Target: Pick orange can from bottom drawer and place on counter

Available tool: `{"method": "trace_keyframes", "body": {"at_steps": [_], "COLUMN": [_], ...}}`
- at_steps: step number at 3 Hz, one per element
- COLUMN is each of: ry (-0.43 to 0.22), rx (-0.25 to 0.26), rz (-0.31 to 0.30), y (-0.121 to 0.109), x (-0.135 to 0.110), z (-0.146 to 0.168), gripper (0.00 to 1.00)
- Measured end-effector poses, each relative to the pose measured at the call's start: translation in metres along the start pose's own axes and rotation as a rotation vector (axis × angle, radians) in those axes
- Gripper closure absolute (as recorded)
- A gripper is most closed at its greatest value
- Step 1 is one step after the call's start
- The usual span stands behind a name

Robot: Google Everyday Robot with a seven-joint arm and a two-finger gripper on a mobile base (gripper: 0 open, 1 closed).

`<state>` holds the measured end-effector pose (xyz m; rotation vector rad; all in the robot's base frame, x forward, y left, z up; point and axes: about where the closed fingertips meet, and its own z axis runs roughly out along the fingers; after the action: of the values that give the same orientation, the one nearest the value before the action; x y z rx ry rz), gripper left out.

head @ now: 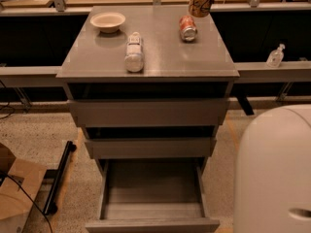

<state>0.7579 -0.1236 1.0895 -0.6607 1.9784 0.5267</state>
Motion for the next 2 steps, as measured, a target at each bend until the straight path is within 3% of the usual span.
{"method": "trace_keyframes", "body": {"at_steps": [2], "ry": [0.114], "rx": [0.049], "rz": [0.093], "y": [-0.034], "x": [0.049], "z": [0.051], "gripper": [1.00]}}
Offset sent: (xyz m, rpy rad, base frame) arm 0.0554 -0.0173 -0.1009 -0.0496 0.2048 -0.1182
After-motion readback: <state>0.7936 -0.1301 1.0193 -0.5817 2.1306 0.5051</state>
